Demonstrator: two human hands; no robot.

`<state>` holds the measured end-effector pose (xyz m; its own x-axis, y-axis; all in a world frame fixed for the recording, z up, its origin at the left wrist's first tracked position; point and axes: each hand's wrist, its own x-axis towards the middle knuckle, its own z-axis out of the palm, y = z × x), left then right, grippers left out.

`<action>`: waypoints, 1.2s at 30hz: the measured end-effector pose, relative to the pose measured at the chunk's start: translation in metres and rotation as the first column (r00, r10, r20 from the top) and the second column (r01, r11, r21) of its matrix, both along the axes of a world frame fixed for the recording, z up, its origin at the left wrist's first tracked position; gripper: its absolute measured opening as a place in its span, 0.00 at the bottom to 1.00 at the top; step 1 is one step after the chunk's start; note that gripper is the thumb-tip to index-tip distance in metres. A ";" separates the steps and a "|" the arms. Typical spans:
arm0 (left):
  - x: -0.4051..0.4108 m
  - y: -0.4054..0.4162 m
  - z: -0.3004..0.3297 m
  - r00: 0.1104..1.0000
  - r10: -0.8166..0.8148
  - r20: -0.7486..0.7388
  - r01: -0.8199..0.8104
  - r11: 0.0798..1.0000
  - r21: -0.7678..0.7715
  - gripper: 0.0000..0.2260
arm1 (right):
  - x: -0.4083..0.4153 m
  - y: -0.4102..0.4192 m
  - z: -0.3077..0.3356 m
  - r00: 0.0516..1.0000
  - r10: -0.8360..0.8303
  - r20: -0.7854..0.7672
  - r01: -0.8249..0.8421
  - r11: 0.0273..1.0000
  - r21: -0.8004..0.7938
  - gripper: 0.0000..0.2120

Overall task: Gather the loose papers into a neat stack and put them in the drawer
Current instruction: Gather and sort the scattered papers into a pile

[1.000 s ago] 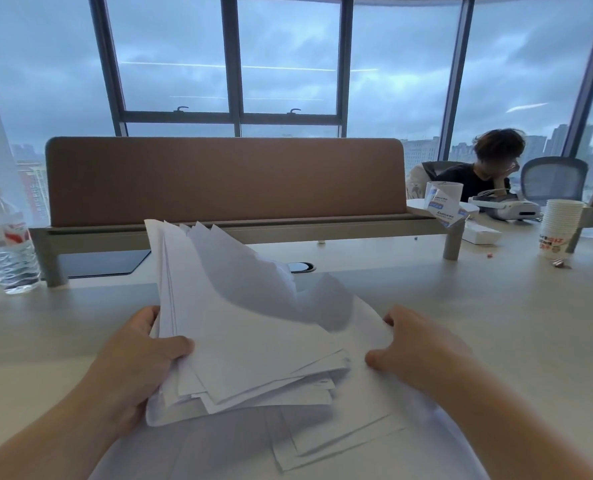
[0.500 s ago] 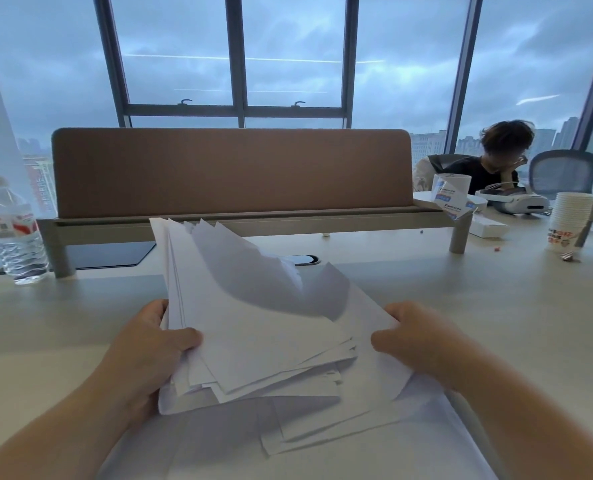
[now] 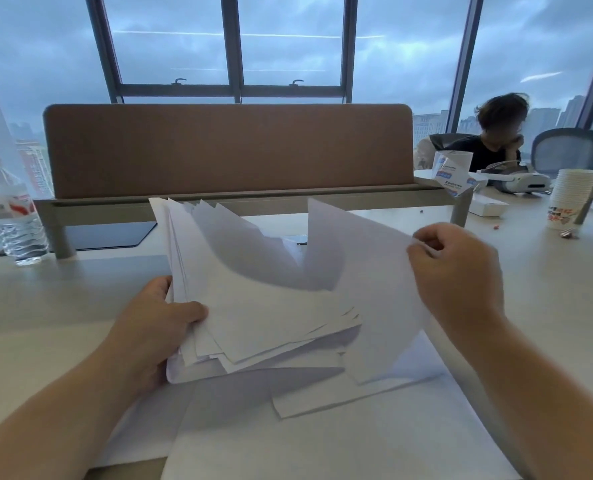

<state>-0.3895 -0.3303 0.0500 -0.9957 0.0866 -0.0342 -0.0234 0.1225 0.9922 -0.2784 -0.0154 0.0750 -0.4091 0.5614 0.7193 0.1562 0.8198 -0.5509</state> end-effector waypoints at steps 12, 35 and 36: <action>-0.001 0.002 -0.005 1.000 0.005 -0.016 -0.005 1.000 0.006 0.16 | 0.001 -0.073 -0.016 0.800 0.578 0.161 -0.588 0.809 0.016 0.17; 0.007 0.005 -0.005 0.999 -0.023 -0.049 0.021 0.999 -0.027 0.14 | -0.008 -0.089 -0.017 0.885 0.319 0.338 -0.449 0.773 0.448 0.24; 0.006 0.003 -0.006 0.998 -0.023 -0.055 0.021 0.999 -0.043 0.14 | -0.008 -0.097 -0.020 0.831 0.341 0.439 -0.533 0.712 0.457 0.25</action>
